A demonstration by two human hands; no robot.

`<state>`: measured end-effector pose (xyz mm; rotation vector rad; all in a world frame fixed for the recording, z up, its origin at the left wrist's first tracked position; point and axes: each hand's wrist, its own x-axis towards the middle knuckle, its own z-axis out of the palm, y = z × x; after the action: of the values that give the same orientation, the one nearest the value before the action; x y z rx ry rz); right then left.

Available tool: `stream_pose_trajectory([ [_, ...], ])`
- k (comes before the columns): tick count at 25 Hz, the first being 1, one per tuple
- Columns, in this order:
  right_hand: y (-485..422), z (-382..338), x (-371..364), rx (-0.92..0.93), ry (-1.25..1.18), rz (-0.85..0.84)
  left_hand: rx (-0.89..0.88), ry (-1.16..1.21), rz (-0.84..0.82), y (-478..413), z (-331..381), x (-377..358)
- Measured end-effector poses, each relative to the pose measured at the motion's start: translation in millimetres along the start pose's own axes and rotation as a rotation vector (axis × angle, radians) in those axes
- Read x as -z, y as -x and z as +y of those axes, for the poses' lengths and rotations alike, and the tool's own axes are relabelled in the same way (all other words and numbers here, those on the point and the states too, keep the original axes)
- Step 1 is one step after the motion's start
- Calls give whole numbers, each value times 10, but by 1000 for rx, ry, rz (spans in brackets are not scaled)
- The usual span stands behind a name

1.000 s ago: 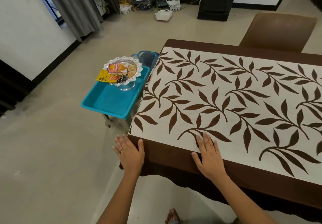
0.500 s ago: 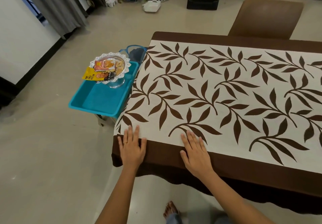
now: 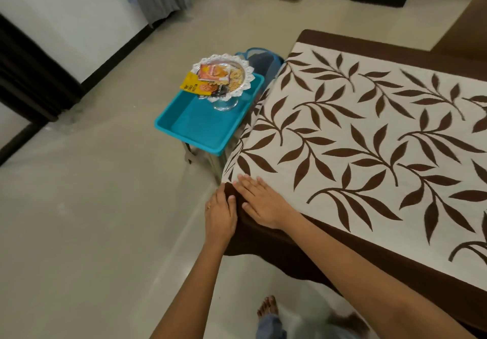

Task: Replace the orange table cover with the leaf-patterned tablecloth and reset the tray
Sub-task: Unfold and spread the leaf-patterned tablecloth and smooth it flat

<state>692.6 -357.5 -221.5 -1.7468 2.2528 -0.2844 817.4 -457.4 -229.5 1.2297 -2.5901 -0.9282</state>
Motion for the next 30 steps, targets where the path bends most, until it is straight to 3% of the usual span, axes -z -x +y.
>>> stream_pose_trajectory([
  [4,-134,402,113,-77,84,5,48,-165,-13,34,-13,51],
  [6,-187,465,152,-127,47,25,73,-279,75,-54,135,83],
  [8,-276,474,167,-21,65,-6,-33,-251,162,-253,368,76],
  [10,-401,564,186,81,92,-42,-120,-175,121,-481,562,-30],
  [12,-559,802,270,99,104,-41,-64,-159,53,-619,619,-183],
  [20,-1270,1889,812,-142,8,7,102,-265,93,-821,812,-281],
  [25,-1453,2213,825,4,77,-31,-78,-130,68,-2019,1603,-487],
  [30,-1963,2889,1129,-43,99,-45,39,-126,61,-2359,1702,-818],
])
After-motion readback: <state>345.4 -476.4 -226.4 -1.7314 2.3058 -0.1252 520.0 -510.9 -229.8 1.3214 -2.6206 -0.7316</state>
